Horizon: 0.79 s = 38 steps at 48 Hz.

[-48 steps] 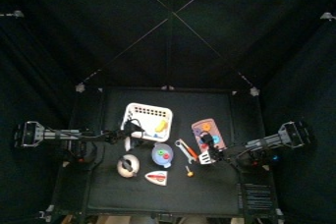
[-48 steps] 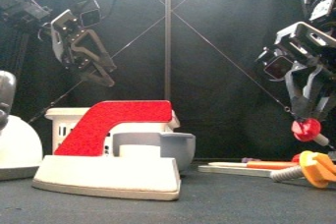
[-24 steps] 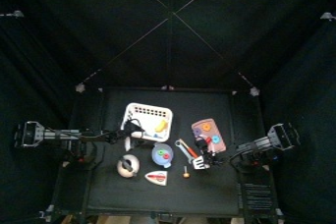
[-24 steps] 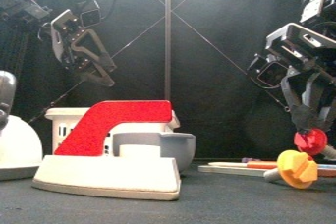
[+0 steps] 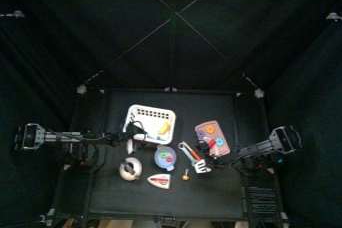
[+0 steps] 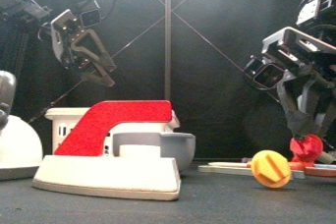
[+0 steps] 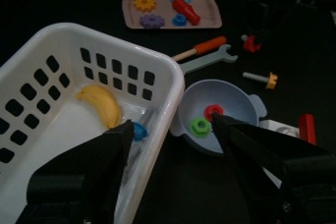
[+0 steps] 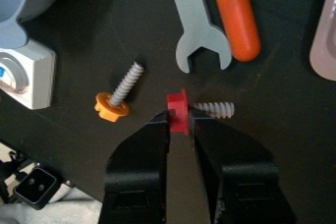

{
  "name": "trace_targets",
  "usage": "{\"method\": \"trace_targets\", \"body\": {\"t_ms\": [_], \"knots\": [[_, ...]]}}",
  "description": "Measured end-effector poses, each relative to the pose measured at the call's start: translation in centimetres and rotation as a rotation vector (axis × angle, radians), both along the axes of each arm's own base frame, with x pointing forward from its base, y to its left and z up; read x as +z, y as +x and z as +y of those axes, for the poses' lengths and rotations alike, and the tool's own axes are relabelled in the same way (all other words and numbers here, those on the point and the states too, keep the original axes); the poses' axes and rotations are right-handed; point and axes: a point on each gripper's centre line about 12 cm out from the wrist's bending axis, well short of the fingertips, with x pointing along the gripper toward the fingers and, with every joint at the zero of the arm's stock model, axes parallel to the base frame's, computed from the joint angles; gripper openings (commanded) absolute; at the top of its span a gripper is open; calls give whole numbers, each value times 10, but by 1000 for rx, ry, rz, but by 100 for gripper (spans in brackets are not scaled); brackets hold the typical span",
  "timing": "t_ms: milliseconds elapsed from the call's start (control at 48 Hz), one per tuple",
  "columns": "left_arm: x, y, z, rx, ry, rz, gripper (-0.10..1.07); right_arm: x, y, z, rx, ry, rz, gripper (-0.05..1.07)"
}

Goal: Place red screw on table

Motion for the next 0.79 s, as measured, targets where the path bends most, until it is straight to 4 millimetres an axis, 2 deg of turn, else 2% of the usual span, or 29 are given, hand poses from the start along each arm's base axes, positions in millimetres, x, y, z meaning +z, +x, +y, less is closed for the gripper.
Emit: {"method": "trace_targets", "body": {"t_ms": [479,792], "knots": [[0,0,0,-1,-1,-1,97,1,7,-1,29,-34,-13,55],[0,0,0,0,0,0,97,-4,8,-1,30,-40,4,72]]}}
